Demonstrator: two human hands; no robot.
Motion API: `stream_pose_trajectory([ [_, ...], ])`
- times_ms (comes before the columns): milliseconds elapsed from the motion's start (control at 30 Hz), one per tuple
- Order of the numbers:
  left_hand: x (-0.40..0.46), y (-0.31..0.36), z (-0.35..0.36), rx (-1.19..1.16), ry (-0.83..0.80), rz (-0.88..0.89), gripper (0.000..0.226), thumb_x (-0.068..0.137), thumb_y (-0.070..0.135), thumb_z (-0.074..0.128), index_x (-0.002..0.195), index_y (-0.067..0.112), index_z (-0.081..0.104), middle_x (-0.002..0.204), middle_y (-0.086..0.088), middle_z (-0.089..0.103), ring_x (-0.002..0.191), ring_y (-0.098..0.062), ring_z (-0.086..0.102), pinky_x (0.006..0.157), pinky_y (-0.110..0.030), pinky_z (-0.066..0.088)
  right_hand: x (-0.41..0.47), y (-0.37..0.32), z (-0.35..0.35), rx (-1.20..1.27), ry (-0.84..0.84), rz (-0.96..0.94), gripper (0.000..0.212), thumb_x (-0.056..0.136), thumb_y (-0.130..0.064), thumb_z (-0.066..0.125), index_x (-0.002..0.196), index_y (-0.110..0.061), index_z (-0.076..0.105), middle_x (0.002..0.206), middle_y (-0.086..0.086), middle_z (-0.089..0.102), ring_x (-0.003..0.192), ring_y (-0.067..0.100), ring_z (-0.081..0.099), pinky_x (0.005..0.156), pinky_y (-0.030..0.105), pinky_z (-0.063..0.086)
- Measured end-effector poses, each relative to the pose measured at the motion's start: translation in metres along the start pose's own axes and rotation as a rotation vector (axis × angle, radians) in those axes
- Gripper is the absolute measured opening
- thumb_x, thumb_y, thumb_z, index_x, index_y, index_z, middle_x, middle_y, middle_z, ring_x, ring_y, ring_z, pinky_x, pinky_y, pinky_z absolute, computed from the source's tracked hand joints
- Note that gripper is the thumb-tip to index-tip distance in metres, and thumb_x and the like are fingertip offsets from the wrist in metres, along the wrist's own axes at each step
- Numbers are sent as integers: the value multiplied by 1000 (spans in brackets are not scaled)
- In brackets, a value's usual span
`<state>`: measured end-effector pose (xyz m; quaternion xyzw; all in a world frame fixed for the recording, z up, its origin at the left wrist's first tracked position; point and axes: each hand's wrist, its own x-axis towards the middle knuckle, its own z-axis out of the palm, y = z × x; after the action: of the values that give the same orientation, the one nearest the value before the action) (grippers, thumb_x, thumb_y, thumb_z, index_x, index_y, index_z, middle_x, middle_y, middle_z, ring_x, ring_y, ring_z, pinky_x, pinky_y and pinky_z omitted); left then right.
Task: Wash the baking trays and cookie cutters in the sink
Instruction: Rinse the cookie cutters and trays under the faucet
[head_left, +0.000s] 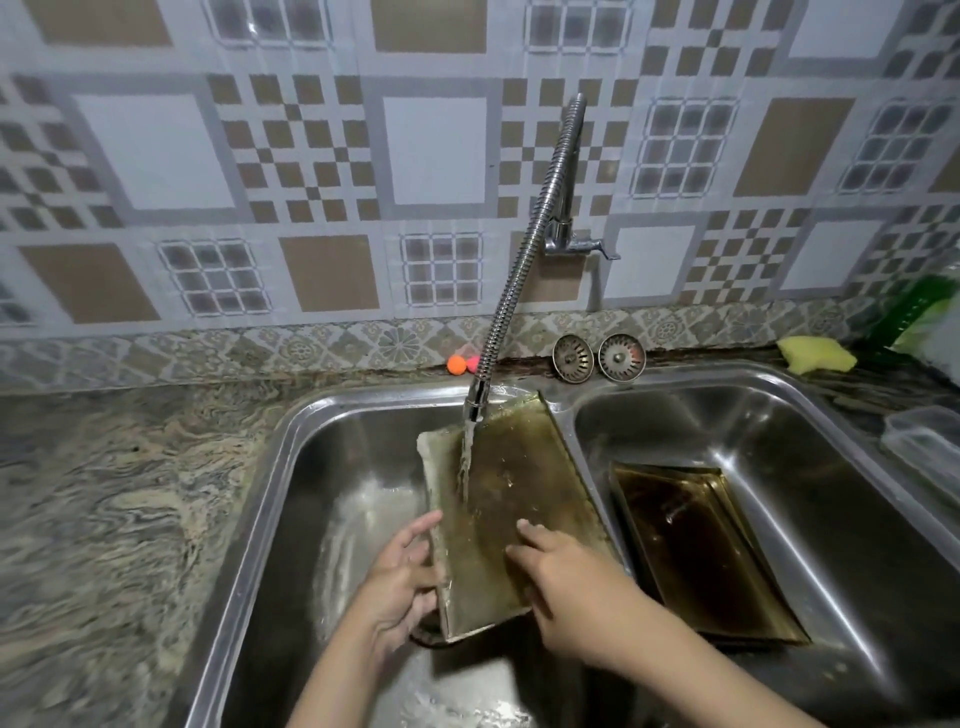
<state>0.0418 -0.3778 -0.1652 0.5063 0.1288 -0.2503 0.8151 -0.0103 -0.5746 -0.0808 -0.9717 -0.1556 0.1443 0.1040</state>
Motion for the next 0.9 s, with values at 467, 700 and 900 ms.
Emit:
stream_pose_trajectory([
  [467,-10,33,32,318,187,546,58,78,-22,53,110,26,58,120,-2,60,109,-11,57,73,-20,51,100,-8,6,125,240,-264,60,100,-40,32,153,-30,4,161,-3,-6,145,15,-16,114,51,-10],
  [700,-22,42,25,277,190,499,52,82,-19,51,111,24,57,114,7,56,80,5,58,48,-19,46,141,12,3,295,375,77,55,100,-31,32,151,-15,19,161,9,6,148,27,-2,118,53,0],
  [900,-19,41,16,10,202,383,53,83,-21,49,107,25,61,114,-6,62,102,-19,60,63,-25,55,111,0,7,41,125,-438,55,101,-43,30,151,-34,10,160,-9,-5,148,15,-6,113,45,-6],
])
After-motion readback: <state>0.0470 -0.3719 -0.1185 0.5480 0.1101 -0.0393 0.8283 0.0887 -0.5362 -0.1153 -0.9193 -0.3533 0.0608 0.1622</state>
